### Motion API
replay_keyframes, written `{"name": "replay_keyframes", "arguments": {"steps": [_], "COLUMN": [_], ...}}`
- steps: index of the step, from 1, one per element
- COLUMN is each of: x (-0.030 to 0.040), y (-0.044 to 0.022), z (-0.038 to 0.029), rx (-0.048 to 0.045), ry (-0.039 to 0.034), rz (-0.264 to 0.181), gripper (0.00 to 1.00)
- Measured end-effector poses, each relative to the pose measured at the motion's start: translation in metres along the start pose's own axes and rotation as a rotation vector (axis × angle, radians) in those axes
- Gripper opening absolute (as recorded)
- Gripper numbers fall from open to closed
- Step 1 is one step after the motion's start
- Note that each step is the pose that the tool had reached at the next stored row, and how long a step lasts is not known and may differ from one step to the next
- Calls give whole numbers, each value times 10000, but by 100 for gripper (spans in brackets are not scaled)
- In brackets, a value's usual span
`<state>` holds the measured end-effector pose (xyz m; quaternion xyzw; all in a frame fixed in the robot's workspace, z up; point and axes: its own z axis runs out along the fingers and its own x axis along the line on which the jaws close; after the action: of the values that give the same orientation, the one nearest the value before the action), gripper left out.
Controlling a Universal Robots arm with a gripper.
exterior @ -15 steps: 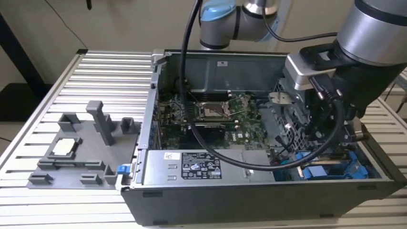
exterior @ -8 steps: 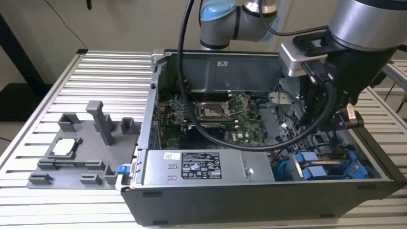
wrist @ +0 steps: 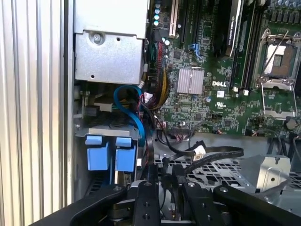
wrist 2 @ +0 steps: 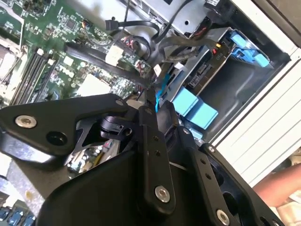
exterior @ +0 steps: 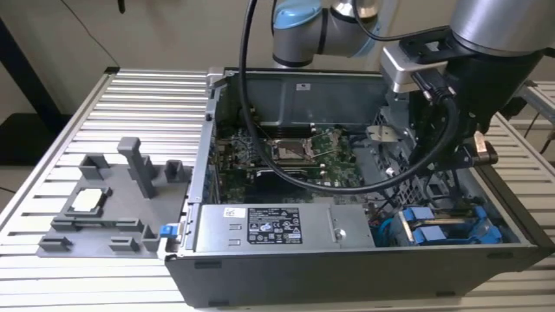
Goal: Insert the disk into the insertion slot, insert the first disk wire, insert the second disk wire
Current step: 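Insert the second disk wire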
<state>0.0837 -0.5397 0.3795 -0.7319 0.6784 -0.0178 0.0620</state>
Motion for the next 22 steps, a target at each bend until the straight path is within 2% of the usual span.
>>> {"name": "replay_keyframes", "arguments": {"steps": [2, 8, 15, 16, 18, 22], "x": [-1, -31, -41, -40, -40, -40], "y": [-1, 10, 17, 17, 19, 20], "z": [-9, 54, 104, 109, 117, 125], "rx": [0, 72, 56, 53, 58, 82], "ry": [1, 168, 639, 677, 705, 707], "rz": [-1, -25, -80, -85, -89, -109], "gripper": [27, 27, 25, 18, 18, 18]}}
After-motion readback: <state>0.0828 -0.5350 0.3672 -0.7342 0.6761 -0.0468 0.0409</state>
